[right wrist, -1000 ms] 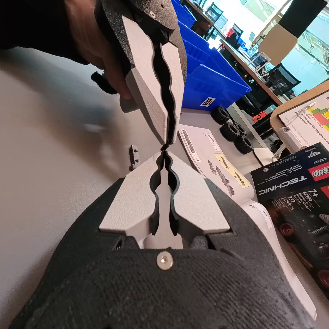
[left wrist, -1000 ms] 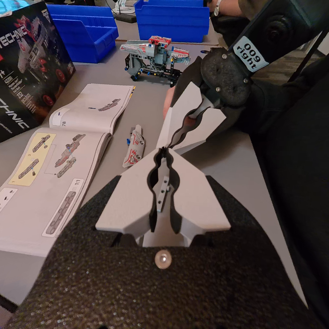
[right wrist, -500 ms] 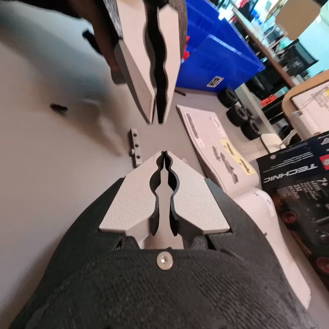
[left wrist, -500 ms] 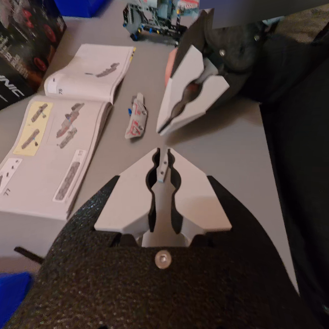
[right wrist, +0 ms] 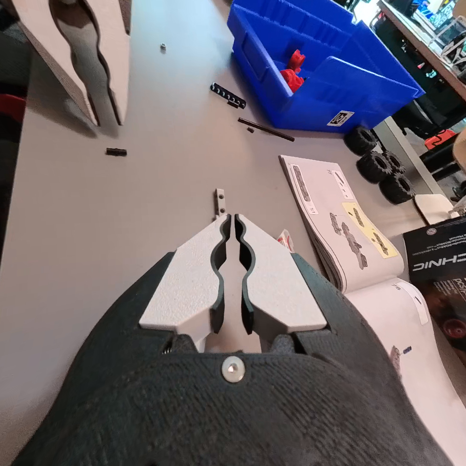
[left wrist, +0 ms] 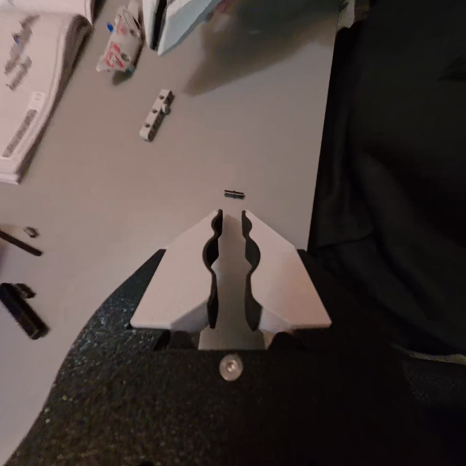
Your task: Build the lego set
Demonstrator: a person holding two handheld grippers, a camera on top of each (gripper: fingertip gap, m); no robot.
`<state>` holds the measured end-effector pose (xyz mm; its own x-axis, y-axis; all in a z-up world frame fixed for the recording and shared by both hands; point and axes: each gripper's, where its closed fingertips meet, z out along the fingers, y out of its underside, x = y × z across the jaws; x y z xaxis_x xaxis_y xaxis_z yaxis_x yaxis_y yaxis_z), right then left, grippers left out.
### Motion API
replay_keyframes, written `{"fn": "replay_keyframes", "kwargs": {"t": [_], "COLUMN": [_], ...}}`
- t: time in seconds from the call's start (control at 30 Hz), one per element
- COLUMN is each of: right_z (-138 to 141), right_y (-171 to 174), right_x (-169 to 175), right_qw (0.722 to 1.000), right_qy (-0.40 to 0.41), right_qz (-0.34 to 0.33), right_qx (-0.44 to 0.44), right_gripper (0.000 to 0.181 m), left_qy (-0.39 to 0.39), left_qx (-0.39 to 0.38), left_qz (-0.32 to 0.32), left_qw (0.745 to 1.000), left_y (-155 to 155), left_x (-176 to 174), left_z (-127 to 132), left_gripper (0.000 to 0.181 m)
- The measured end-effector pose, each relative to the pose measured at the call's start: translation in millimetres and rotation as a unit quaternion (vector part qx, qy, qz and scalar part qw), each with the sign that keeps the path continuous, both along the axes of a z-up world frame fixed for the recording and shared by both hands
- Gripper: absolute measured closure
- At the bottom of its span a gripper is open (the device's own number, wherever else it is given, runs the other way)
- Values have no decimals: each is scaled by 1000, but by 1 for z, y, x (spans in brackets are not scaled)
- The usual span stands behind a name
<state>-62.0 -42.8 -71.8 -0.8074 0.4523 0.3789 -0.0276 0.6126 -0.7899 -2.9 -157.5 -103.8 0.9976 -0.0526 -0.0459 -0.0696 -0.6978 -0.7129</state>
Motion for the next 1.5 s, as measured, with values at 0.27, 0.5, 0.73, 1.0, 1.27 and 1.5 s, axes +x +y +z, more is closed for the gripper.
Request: {"fn": "replay_keyframes", "kwargs": {"t": [0.27, 0.5, 0.73, 1.0, 1.27, 1.5], "right_z": [-1, -4, -9, -16, -17, 1], "right_y": [8, -5, -13, -31, -34, -32], "right_x": [0, 9, 29, 52, 35, 20], "right_qw": [999, 1000, 998, 990, 977, 962], "right_qy": [9, 1, -13, -33, 117, 217], "right_qz": [-36, 7, 63, 137, 120, 82], "right_qx": [12, 8, 21, 29, 128, 147], "right_gripper": [180, 181, 179, 161, 160, 179], "left_qy": [-25, -43, -58, 19, -59, -77], "left_qx": [-13, 9, 19, 28, 91, 99], "left_qz": [84, 142, 157, 125, 99, 103], "left_qw": [996, 989, 986, 992, 989, 987], "left_y": [23, 33, 58, 68, 86, 95], "left_x": [7, 5, 24, 8, -5, -17], "left_z": [-8, -4, -4, -3, 30, 39], "left_gripper": [170, 164, 165, 180, 179, 179]}}
